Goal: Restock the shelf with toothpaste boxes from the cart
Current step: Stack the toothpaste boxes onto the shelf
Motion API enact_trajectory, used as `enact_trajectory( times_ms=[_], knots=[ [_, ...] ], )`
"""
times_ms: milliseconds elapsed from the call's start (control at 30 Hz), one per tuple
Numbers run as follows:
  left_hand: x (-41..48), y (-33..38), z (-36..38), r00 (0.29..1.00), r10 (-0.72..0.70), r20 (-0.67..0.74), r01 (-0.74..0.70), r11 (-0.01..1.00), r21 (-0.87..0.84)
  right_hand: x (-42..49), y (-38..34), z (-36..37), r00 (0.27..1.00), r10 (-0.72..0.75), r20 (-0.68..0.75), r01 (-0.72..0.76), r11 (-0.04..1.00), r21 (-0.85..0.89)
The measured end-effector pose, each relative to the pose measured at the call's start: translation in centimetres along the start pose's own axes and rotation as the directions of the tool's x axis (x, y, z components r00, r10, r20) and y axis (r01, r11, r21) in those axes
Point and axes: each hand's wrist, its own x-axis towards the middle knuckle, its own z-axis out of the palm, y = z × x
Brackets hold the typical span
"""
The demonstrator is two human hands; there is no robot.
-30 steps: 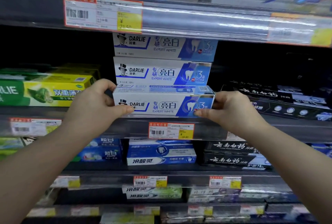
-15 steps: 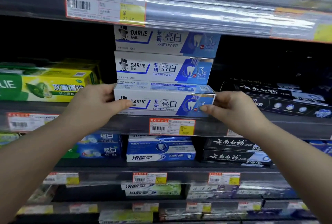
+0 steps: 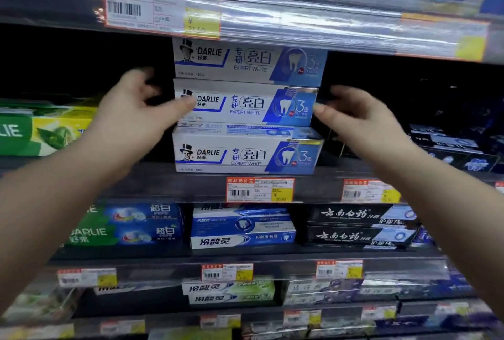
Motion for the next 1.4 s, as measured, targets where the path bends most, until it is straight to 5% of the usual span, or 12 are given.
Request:
enact_trajectory(
  times_ms=[567, 800, 1067, 1400],
  knots=[
    [2.8, 1.8, 2.3, 0.995, 0.067, -0.07, -0.089, 0.915, -0.394, 1.9, -1.1, 3.0, 0.998, -0.051, -0.034, 0.061, 0.91, 0.409],
    [0.2, 1.8, 1.6, 0.978, 0.146, -0.151, -0.188, 0.928, -0.321, -1.0, -1.5, 1.8, 0.993, -0.108, -0.053, 0.12, 0.932, 0.342],
    [-1.4, 1.5, 0.9, 0.984, 0.164, -0.073, -0.18, 0.919, -0.351, -3.3, -0.5, 1.9, 0.995, -0.074, -0.059, 0.091, 0.92, 0.382],
    [-2.1, -1.7, 1.0, 0.99, 0.14, -0.009, -0.14, 0.989, -0.055, -3.3, 1.5, 2.2, 1.0, 0.005, -0.025, 0.001, 0.972, 0.234]
  ],
)
